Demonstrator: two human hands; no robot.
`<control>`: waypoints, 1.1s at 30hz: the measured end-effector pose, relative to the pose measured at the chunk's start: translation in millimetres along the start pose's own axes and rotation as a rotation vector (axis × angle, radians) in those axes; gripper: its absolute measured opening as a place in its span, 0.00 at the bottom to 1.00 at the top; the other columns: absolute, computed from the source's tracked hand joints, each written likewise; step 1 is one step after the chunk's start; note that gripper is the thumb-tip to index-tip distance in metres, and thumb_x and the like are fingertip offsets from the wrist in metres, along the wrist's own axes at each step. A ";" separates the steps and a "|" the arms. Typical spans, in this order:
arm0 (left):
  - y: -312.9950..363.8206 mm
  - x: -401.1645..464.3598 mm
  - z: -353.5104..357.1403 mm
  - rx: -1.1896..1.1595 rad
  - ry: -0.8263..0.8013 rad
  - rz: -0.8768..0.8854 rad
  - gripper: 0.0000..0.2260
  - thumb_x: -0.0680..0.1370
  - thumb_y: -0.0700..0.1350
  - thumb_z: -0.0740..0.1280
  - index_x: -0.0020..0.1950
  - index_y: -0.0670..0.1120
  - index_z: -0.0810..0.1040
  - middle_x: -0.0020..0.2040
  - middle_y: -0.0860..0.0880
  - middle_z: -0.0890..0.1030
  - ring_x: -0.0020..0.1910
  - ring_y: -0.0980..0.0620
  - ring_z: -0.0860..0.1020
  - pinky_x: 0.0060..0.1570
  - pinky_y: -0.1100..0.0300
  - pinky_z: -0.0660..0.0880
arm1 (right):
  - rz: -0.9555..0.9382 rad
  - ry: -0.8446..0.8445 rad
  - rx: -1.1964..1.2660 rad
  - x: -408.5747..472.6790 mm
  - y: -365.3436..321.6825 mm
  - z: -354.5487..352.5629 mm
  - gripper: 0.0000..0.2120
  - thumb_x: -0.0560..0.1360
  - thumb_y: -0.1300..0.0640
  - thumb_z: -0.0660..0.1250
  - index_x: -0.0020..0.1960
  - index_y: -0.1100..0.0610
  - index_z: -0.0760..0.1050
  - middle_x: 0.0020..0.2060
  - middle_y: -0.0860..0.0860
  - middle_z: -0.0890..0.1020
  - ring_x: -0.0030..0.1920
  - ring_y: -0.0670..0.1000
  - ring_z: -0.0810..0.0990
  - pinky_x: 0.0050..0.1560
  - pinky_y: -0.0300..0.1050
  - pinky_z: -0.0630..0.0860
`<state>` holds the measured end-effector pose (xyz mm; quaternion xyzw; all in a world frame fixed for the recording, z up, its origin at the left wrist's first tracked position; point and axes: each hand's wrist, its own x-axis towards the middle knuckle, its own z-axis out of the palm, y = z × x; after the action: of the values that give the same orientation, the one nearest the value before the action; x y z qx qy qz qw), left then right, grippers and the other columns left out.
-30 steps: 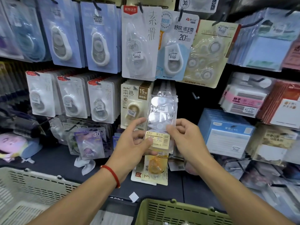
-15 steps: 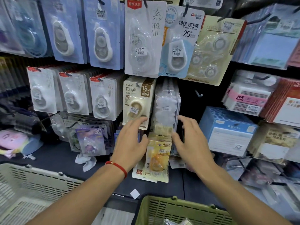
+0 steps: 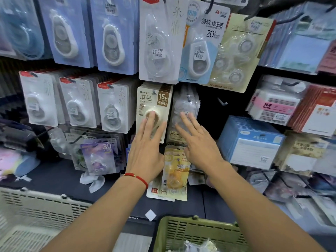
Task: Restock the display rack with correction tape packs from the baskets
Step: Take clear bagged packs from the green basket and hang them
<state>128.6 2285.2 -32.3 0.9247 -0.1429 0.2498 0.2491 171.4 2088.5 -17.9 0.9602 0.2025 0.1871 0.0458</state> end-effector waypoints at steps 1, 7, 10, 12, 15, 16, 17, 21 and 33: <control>0.8 -2.3 -1.8 0.001 -0.003 0.003 0.41 0.74 0.34 0.69 0.85 0.52 0.59 0.87 0.50 0.41 0.85 0.47 0.44 0.80 0.49 0.61 | -0.011 0.008 0.033 -1.3 -1.1 -2.4 0.38 0.78 0.59 0.66 0.84 0.49 0.55 0.84 0.50 0.37 0.84 0.53 0.35 0.82 0.57 0.56; 8.2 -27.1 -3.1 0.034 -0.234 0.048 0.27 0.78 0.39 0.67 0.77 0.48 0.71 0.75 0.45 0.71 0.73 0.41 0.68 0.68 0.44 0.71 | 0.064 0.202 0.346 -73.7 10.2 11.0 0.17 0.78 0.62 0.65 0.66 0.55 0.78 0.65 0.50 0.79 0.58 0.52 0.80 0.49 0.48 0.76; 14.2 -53.2 8.4 0.126 -0.601 0.196 0.22 0.80 0.43 0.65 0.74 0.51 0.73 0.68 0.46 0.78 0.67 0.42 0.74 0.61 0.48 0.75 | 0.173 -0.023 0.427 -128.3 24.2 38.9 0.09 0.79 0.58 0.66 0.57 0.53 0.81 0.43 0.44 0.83 0.41 0.51 0.80 0.42 0.48 0.76; 21.3 -79.8 23.9 0.166 -0.807 0.271 0.20 0.81 0.43 0.65 0.73 0.52 0.74 0.67 0.46 0.79 0.68 0.42 0.75 0.61 0.49 0.76 | 0.223 -0.316 0.418 -163.1 27.7 65.1 0.09 0.80 0.56 0.66 0.58 0.52 0.82 0.48 0.48 0.86 0.49 0.53 0.84 0.50 0.51 0.80; 30.6 -125.2 57.4 0.181 -1.011 0.281 0.20 0.81 0.43 0.64 0.73 0.53 0.74 0.67 0.45 0.79 0.68 0.42 0.76 0.61 0.49 0.77 | 0.239 -0.759 0.381 -222.5 19.2 116.3 0.13 0.81 0.52 0.64 0.62 0.53 0.80 0.58 0.53 0.85 0.60 0.57 0.82 0.58 0.50 0.78; 32.2 -140.3 70.1 0.185 -1.056 0.270 0.20 0.81 0.43 0.64 0.74 0.52 0.74 0.68 0.44 0.78 0.68 0.41 0.76 0.61 0.49 0.77 | 0.258 -0.877 0.373 -244.9 13.7 133.4 0.16 0.81 0.50 0.65 0.66 0.53 0.78 0.62 0.53 0.83 0.63 0.58 0.80 0.59 0.48 0.77; 32.9 -155.5 82.4 0.180 -1.093 0.249 0.20 0.81 0.43 0.64 0.74 0.51 0.74 0.69 0.44 0.78 0.68 0.41 0.76 0.61 0.50 0.76 | 0.283 -0.971 0.366 -268.1 7.9 149.4 0.21 0.81 0.47 0.66 0.72 0.53 0.74 0.67 0.54 0.80 0.67 0.58 0.78 0.62 0.48 0.75; 31.6 -211.3 118.5 0.089 -1.175 0.061 0.19 0.82 0.43 0.65 0.73 0.51 0.75 0.70 0.43 0.78 0.68 0.41 0.76 0.64 0.52 0.75 | 0.384 -1.100 0.354 -343.3 -15.2 193.5 0.43 0.80 0.41 0.69 0.84 0.58 0.51 0.80 0.59 0.64 0.78 0.61 0.66 0.76 0.56 0.66; 44.0 -283.1 142.3 -0.213 -0.977 -0.407 0.14 0.80 0.39 0.67 0.63 0.51 0.82 0.60 0.52 0.82 0.62 0.52 0.80 0.65 0.58 0.76 | 0.413 -0.864 0.329 -351.4 -42.8 217.5 0.47 0.71 0.48 0.79 0.81 0.48 0.55 0.73 0.53 0.70 0.71 0.58 0.72 0.70 0.59 0.70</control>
<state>-69.2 2212.3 -272.9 0.9117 -0.0846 -0.2788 0.2896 -60.3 1982.3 -345.9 0.9644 -0.0025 -0.2564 -0.0643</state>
